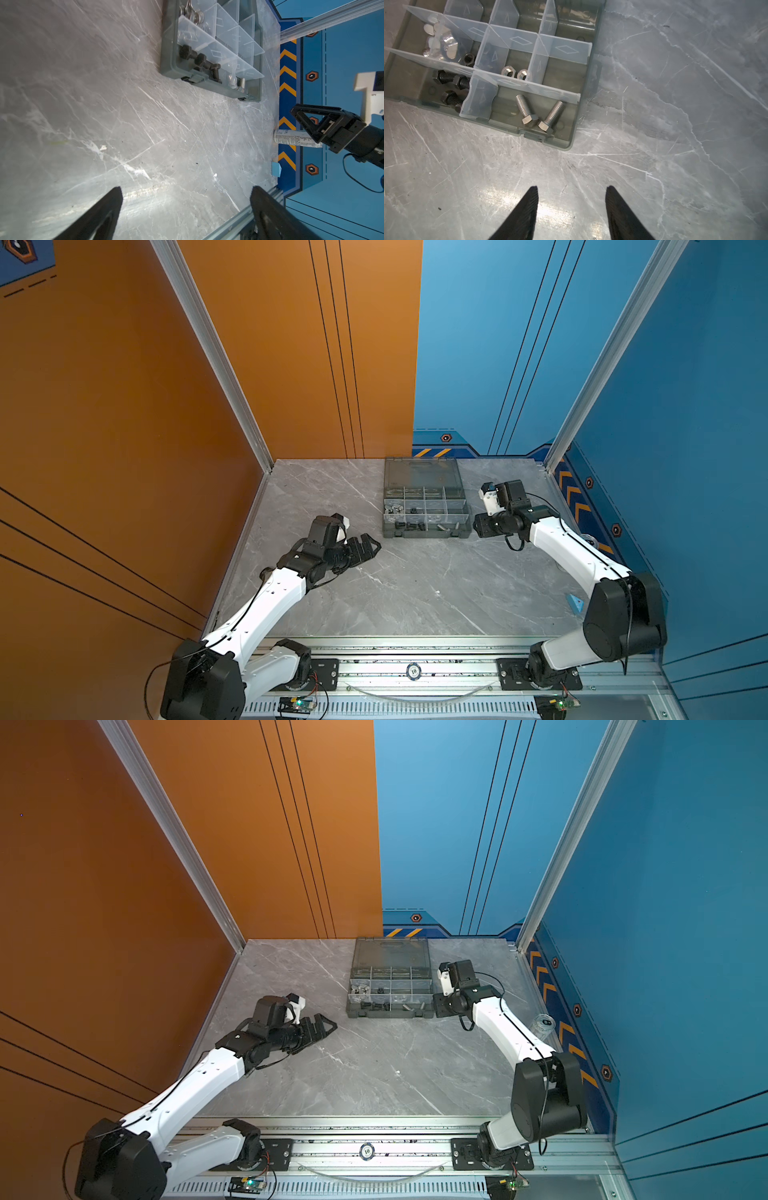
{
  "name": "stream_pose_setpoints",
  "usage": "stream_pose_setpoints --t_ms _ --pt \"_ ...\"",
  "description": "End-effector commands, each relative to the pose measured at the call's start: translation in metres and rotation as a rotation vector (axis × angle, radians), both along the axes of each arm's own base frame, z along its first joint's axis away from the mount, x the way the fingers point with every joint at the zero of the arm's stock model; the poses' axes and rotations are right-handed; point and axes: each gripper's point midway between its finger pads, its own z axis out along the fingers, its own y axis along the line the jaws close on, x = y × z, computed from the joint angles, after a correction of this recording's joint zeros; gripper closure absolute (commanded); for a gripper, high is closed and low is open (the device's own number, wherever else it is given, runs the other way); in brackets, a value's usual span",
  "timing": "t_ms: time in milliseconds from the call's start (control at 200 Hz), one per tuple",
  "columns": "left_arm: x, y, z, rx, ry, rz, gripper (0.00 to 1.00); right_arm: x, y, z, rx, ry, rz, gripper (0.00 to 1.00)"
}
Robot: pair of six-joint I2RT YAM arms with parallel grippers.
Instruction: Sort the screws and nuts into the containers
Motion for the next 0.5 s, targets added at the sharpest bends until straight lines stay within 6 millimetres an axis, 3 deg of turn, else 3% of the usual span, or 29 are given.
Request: stream_pose_setpoints --t_ms 0,180,280,491 --pt "0.015 0.015 0.008 0.095 -0.068 0.017 0.02 0.011 -0.012 0.006 0.019 -0.080 -0.020 0.45" --pt "0.035 0.026 0.010 0.159 -0.118 0.028 0.02 0.018 -0.050 -0.002 0.061 -0.150 -0.140 0.45" --pt "0.043 0.020 0.009 0.141 -0.158 -0.021 0.02 0.020 -0.066 -0.010 0.086 -0.197 -0.187 0.44" --pt "0.065 0.032 0.001 0.127 -0.204 0.019 0.02 0.024 -0.073 -0.027 0.084 -0.278 -0.192 0.44"
